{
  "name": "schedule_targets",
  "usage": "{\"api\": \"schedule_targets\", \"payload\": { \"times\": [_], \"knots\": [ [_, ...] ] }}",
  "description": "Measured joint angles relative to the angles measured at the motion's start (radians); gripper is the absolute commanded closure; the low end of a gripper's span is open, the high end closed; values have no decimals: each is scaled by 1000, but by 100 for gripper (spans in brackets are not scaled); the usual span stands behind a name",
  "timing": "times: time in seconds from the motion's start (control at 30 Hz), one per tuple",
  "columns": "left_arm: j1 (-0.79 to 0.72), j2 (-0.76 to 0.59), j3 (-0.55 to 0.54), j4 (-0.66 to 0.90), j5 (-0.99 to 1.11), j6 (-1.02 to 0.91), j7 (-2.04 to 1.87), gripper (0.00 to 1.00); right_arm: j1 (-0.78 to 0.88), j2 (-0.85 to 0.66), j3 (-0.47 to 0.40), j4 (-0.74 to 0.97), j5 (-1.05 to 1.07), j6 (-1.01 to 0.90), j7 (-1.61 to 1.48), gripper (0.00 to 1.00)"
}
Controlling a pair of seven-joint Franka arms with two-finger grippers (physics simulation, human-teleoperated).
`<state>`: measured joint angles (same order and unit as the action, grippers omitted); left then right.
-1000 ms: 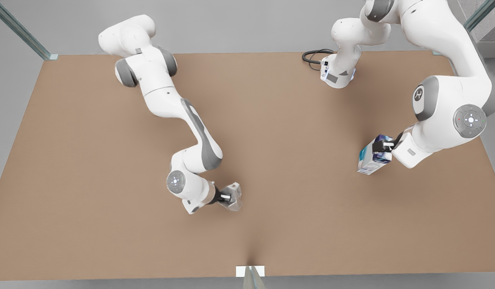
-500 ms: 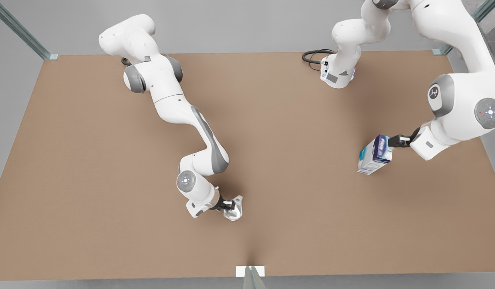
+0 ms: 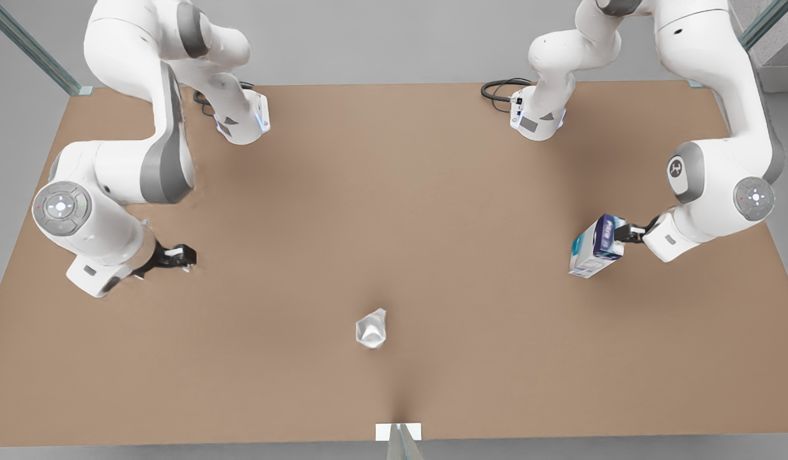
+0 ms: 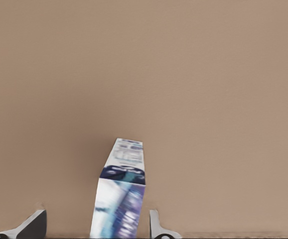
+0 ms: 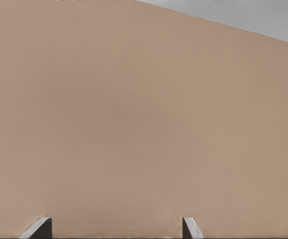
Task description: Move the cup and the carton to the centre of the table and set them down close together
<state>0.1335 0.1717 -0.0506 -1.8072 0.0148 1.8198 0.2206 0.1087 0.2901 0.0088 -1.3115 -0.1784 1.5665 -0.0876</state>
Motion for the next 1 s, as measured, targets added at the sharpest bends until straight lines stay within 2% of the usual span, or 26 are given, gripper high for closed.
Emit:
{"api": "schedule_targets", "payload": {
  "times": [0.03, 0.47, 0.57, 0.77, 1.0],
  "knots": [
    [-3, 2, -1, -25, 1, 2, -1, 1, -34, -41, 13, -37, -7, -2, 3, 0],
    [15, 33, -2, -52, 32, 15, -3, 1, -21, -22, 14, -40, -11, 3, 78, 0],
    [13, 1, -3, -79, 35, -26, -16, 1, -24, -22, 14, -40, -9, 0, 77, 0],
    [14, 44, -2, -92, 38, 51, 2, 1, -25, -5, 14, -30, -3, -4, 78, 0],
    [14, 35, -3, -170, 40, 45, 3, 1, -18, -5, 14, -23, -3, 4, 78, 0]
  ]
}}
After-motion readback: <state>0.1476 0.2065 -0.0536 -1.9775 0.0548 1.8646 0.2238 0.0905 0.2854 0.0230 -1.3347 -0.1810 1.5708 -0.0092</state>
